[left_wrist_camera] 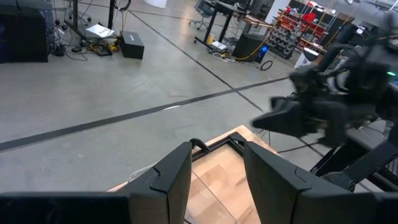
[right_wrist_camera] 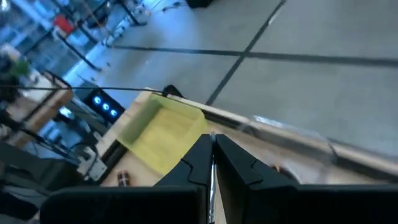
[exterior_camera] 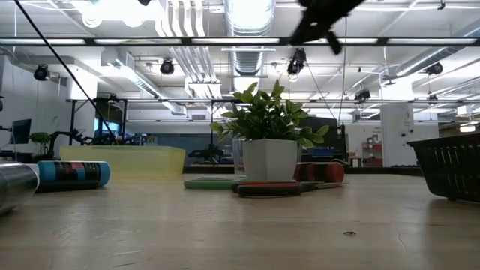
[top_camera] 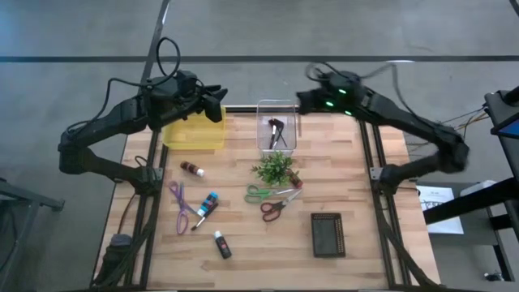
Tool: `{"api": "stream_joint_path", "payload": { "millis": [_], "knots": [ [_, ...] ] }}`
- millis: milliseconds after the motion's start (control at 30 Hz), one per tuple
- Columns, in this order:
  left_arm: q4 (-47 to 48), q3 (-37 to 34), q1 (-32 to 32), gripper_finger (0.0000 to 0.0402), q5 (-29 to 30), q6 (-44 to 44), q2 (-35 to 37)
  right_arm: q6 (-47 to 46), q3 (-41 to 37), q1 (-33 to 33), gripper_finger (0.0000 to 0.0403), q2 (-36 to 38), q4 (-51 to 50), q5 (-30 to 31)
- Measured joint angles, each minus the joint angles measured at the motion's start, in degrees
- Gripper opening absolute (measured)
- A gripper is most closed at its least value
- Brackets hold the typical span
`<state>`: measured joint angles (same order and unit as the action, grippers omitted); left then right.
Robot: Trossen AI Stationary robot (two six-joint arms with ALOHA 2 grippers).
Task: Pick & Place Paint Supplies
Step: Put the right eyeshadow brush into the transparent bin
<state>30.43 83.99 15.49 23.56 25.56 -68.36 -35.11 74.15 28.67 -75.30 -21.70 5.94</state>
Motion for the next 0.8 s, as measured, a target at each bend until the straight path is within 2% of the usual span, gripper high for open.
{"api": "stream_joint_path", "payload": {
  "millis": [167, 300, 567, 800],
  "knots": [
    [0.96, 0.02, -0.02, 0.0155, 0.32, 0.0, 0.0, 1.98, 10.04, 1.39, 0.0011, -14.89, -0.06, -0.65],
    [3.04, 0.01, -0.02, 0.0155, 0.47, 0.46, 0.0, 0.66, 13.46, 3.18, 0.0011, -22.21, 0.46, -3.51],
    [6.71, 0.02, -0.25, 0.0155, 0.47, 2.03, 0.0, -0.08, 12.38, 3.3, 0.0011, -30.04, 0.62, -5.56],
    [7.17, 0.02, -0.52, 0.0155, 0.45, 2.1, 0.0, -1.02, 9.07, 3.57, 0.0011, -31.43, 1.47, -5.94]
  ]
}}
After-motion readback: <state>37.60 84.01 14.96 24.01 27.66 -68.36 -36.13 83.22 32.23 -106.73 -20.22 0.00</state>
